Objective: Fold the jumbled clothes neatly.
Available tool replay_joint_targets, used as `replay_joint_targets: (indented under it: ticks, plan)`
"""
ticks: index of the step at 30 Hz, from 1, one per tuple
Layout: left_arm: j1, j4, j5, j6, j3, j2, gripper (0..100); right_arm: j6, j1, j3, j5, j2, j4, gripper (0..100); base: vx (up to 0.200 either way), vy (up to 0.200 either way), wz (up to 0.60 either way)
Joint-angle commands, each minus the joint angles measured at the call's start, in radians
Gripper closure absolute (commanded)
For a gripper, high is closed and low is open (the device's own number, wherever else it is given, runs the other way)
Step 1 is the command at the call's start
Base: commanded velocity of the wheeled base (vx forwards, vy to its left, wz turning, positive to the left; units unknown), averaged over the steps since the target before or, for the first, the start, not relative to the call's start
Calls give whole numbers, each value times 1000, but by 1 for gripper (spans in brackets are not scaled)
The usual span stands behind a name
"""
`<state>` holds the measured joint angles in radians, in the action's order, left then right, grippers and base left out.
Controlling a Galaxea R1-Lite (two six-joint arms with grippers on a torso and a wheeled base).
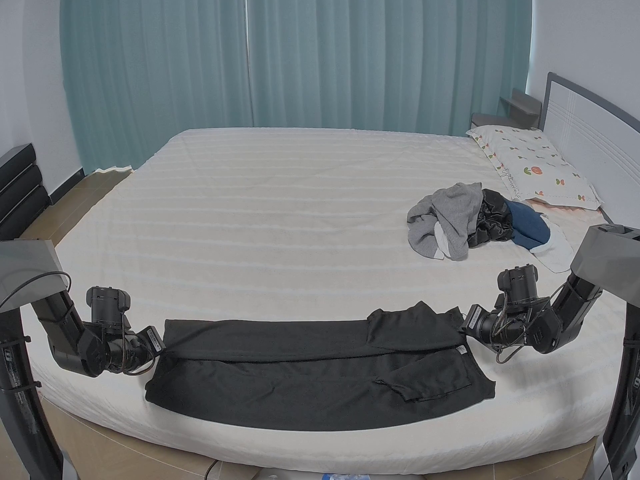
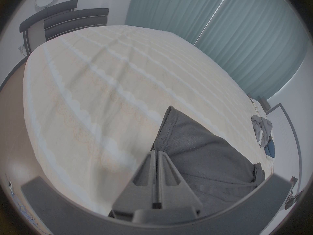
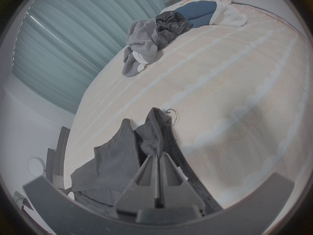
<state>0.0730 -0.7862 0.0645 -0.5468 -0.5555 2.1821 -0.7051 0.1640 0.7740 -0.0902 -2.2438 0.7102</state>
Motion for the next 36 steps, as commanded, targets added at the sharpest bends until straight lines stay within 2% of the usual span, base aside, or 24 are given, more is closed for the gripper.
replay_joint_targets:
  ticks: [1, 7, 18, 19, 20, 26, 31, 36]
  plan:
    - [-2, 2, 0, -1, 6, 1, 100, 4, 0, -1, 0, 3, -5, 100, 0, 0, 0]
    - [-2, 2, 0, -1, 5, -4, 100, 7, -11, -1, 0, 39, -9, 100, 0, 0, 0]
    - [-12, 4, 0, 2, 31, 5, 100, 49, -11, -35, 0, -7, -5, 100, 0, 0, 0]
    - [-16, 4, 0, 2, 32, 5, 100, 49, -11, -35, 0, -10, -2, 0, 0, 0, 0]
    - [-16, 4, 0, 2, 32, 5, 0, 49, -11, -35, 0, -10, -2, 0, 0, 0, 0]
    - [-19, 4, 0, -4, 34, -28, 0, 38, -14, -33, -3, 39, -2, 0, 0, 0, 0]
    - [-9, 2, 3, -8, 32, -67, 0, 32, -46, -48, -6, 96, -8, 0, 0, 0, 0]
    - [13, 4, 46, -56, -4, -87, 0, 30, -104, -117, -88, 147, 2, 0, 0, 0, 0]
